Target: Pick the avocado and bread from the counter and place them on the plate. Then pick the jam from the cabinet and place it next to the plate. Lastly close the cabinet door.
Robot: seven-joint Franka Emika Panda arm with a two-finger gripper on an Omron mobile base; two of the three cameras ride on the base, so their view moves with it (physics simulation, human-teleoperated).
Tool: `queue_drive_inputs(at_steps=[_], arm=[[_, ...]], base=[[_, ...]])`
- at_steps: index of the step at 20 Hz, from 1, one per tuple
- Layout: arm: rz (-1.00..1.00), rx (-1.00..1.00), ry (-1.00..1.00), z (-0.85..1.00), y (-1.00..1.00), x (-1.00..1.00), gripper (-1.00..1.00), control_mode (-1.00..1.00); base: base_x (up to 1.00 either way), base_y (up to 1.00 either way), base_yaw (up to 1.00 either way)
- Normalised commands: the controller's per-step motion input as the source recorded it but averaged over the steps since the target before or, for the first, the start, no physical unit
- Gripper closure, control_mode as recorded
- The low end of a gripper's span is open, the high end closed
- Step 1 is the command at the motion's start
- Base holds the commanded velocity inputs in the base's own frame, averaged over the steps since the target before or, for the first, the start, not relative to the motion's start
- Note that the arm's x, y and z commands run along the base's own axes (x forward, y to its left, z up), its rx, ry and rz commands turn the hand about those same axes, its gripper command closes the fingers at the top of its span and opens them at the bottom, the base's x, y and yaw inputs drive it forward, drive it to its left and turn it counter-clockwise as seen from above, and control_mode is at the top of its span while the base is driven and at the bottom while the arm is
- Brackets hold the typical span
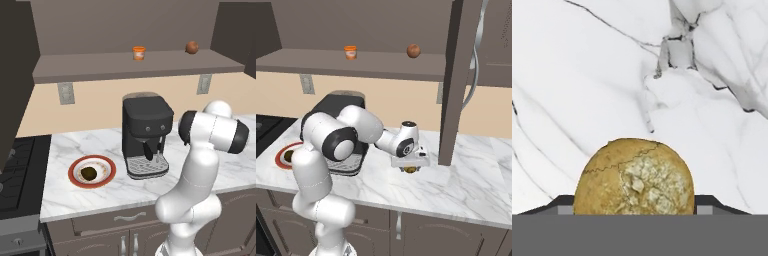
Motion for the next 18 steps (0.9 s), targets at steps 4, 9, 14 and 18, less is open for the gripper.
queue_drive_inputs(at_steps=[4,9,14,18], arm=[[0.02,0.00,0.04,-0.13,0.00,0.00,1.00,-1.00],[0.05,0.03,0.00,-0.02,-0.09,-0.13,1.00,-1.00],[0.04,0.10,-0.05,0.16,-0.05,-0.41,1.00,-1.00],[0.04,0.06,-0.11,0.26,0.00,-0.47,1.00,-1.00]], base=[[0.00,0.00,0.00],[0.00,0.00,0.00],[0.00,0.00,0.00],[0.00,0.00,0.00]])
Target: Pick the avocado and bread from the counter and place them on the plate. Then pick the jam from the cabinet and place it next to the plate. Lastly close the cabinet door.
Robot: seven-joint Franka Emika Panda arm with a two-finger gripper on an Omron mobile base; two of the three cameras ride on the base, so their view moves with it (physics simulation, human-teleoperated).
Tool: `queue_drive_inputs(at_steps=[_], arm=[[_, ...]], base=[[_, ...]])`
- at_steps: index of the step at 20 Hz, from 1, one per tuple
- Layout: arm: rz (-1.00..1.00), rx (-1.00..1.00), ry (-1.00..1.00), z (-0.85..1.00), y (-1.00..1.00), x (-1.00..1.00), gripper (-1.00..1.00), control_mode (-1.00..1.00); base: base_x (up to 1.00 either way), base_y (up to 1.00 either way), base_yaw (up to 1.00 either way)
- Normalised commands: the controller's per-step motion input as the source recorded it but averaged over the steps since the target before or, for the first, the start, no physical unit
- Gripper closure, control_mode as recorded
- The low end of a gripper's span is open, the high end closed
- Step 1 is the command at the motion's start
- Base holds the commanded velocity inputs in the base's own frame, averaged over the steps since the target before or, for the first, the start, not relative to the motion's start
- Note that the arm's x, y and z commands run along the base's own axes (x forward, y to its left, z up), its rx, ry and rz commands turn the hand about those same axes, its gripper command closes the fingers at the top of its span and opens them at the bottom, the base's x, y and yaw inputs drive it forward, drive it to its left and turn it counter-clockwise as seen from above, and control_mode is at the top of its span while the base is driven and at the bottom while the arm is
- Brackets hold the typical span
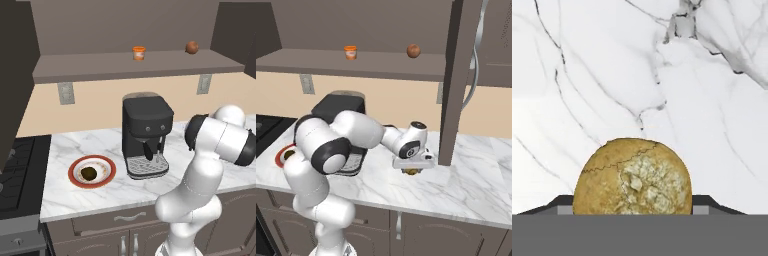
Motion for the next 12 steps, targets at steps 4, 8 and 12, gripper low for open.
queue_drive_inputs(at_steps=[4,8,12], arm=[[0.04,0.03,-0.08,0.39,0.00,-0.44,1.00,-1.00],[0.04,0.01,-0.07,0.45,0.06,-0.48,1.00,-1.00],[0.05,0.01,-0.02,0.46,0.19,-0.46,1.00,-1.00]], base=[[0.00,0.00,0.00],[0.00,0.00,0.00],[0.00,0.00,0.00]])
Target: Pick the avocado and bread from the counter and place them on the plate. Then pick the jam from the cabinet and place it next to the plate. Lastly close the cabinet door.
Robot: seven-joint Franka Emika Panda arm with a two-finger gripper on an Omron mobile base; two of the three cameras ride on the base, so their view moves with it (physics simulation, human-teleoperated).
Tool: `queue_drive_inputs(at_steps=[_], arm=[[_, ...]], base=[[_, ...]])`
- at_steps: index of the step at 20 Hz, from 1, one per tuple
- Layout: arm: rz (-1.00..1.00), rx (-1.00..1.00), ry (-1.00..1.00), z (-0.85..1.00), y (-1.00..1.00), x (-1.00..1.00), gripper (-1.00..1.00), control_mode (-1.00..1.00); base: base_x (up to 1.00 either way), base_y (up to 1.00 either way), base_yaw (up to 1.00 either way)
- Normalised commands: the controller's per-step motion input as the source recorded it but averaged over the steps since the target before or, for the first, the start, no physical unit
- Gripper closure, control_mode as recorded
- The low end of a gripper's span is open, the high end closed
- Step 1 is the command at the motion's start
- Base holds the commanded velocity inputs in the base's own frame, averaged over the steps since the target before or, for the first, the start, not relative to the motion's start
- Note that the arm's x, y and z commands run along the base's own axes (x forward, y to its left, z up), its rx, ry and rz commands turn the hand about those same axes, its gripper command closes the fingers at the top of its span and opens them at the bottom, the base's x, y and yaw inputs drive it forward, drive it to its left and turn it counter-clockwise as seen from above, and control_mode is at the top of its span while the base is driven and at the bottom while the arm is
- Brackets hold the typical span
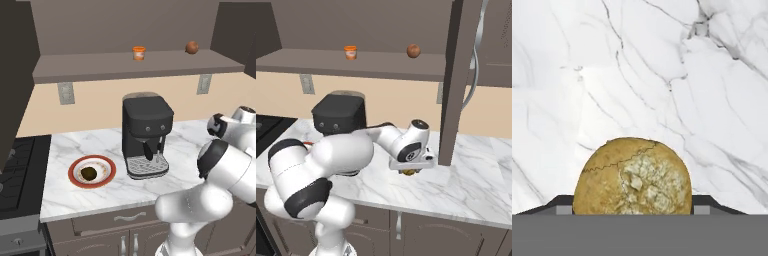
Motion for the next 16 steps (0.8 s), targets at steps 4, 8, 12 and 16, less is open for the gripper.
queue_drive_inputs(at_steps=[4,8,12,16], arm=[[0.08,0.04,0.00,0.47,0.29,-0.51,1.00,-1.00],[0.08,0.01,0.00,0.41,0.47,-0.38,1.00,-1.00],[0.08,0.00,0.00,0.35,0.51,-0.28,1.00,-1.00],[0.08,0.00,0.00,0.34,0.55,-0.24,1.00,-1.00]], base=[[0.00,0.00,0.00],[0.00,0.00,0.00],[0.00,0.00,0.00],[0.00,0.00,0.00]])
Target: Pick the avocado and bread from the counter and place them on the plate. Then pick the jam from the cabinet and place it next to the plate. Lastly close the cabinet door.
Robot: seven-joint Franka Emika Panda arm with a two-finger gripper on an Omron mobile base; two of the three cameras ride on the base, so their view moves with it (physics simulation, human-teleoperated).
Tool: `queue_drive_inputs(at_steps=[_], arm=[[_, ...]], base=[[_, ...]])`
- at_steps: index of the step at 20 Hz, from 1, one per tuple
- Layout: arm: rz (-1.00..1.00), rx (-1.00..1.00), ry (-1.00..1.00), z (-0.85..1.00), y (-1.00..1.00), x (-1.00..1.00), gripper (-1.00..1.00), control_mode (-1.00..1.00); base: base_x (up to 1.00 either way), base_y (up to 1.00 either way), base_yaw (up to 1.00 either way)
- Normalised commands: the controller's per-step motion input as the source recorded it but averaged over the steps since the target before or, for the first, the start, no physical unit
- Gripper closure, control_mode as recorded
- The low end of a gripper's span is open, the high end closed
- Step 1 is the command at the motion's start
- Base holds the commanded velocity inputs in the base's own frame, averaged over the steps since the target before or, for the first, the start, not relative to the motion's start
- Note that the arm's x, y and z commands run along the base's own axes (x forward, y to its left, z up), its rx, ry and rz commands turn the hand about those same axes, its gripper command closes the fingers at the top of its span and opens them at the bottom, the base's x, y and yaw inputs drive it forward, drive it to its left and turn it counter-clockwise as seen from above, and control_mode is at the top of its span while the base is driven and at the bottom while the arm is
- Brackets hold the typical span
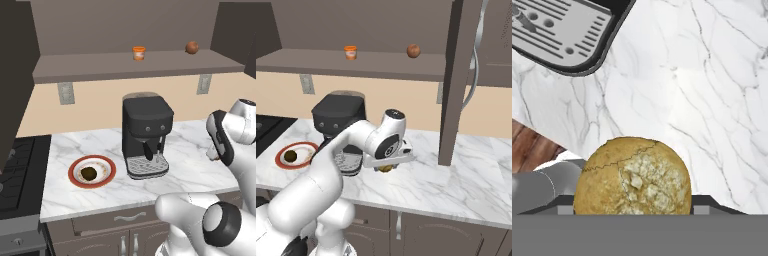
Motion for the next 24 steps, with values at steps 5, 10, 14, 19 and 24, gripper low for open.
queue_drive_inputs(at_steps=[5,10,14,19,24], arm=[[0.08,0.00,0.01,0.31,0.58,-0.22,1.00,-1.00],[0.08,0.00,0.01,0.26,0.56,-0.19,1.00,-1.00],[0.06,0.00,0.01,0.21,0.56,-0.14,1.00,-1.00],[0.06,0.00,0.04,0.16,0.57,-0.06,1.00,-1.00],[0.06,0.00,0.06,0.08,0.60,0.00,1.00,-1.00]], base=[[0.00,0.00,0.00],[0.00,0.00,0.00],[0.00,0.00,0.00],[0.00,0.00,0.00],[0.00,0.00,0.00]])
